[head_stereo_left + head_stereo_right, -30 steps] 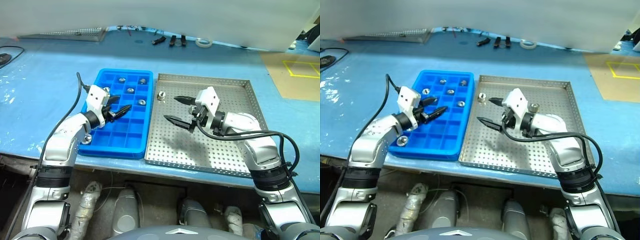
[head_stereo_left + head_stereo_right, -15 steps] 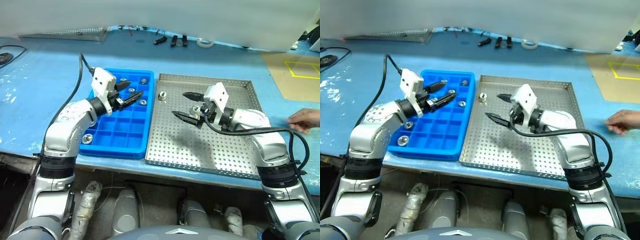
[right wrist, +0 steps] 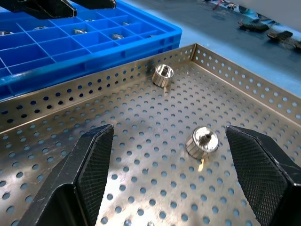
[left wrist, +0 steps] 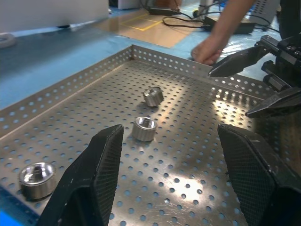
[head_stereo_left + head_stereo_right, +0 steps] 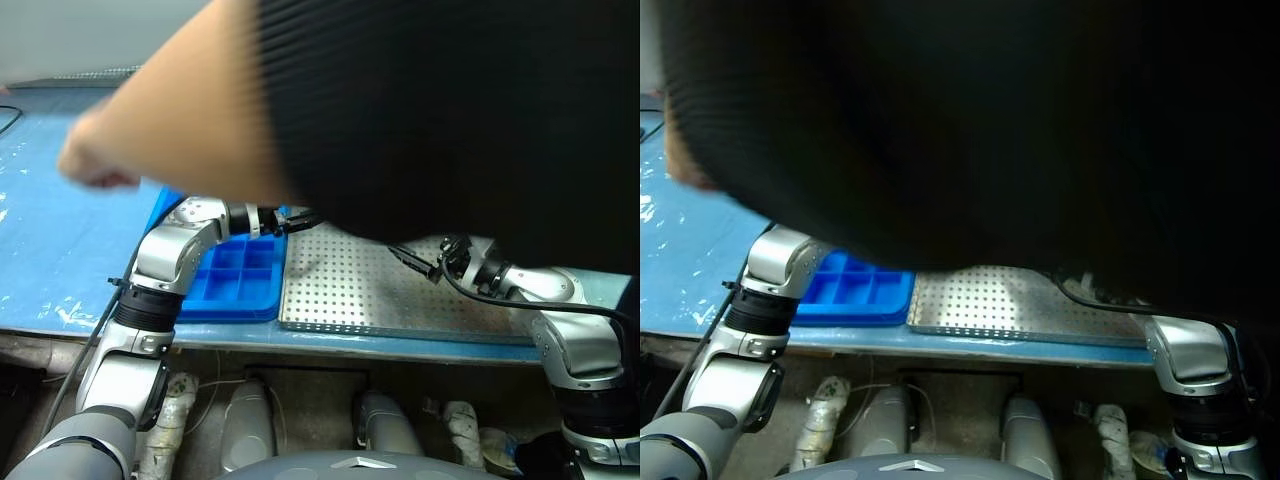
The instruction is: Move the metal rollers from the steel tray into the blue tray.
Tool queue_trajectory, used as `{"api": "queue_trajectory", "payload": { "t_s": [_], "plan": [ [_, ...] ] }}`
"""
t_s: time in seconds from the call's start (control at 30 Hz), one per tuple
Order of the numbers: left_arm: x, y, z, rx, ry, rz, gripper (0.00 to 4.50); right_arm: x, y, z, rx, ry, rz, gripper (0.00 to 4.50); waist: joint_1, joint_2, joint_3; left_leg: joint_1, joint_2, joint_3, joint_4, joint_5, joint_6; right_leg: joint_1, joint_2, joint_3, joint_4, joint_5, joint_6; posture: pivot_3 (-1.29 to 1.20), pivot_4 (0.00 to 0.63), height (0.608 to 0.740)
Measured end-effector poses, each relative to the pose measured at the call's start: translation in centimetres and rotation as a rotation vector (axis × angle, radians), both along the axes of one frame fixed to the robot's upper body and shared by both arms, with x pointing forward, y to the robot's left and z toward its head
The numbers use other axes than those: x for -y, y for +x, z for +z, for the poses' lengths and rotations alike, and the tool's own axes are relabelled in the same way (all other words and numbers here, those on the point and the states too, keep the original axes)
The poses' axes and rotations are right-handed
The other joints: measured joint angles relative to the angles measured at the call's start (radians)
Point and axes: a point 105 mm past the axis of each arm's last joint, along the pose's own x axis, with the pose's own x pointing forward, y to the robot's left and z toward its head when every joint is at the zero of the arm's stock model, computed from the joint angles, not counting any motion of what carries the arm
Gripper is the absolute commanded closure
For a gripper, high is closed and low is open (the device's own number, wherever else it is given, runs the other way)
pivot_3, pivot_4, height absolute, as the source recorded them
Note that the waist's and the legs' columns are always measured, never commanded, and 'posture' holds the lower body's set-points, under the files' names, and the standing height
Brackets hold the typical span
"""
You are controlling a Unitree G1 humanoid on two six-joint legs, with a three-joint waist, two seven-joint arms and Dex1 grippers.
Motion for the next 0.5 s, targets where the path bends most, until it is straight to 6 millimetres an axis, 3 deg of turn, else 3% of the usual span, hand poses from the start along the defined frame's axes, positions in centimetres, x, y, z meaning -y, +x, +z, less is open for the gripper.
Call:
{"api": "queue_trajectory", "payload": {
  "t_s": [0.5],
  "plan": [
    [-0.29,0.41,-0.83,-0.006,0.04,0.008,1.15,-0.32,0.11,0.08,0.011,0.019,-0.018,0.46,0.003,0.0,0.0,0.0,0.0,0.0,0.0,0.0,0.001,0.001,0.0,0.0,0.0,0.0,0.0,-0.1,0.15,0.74]
  ]
}}
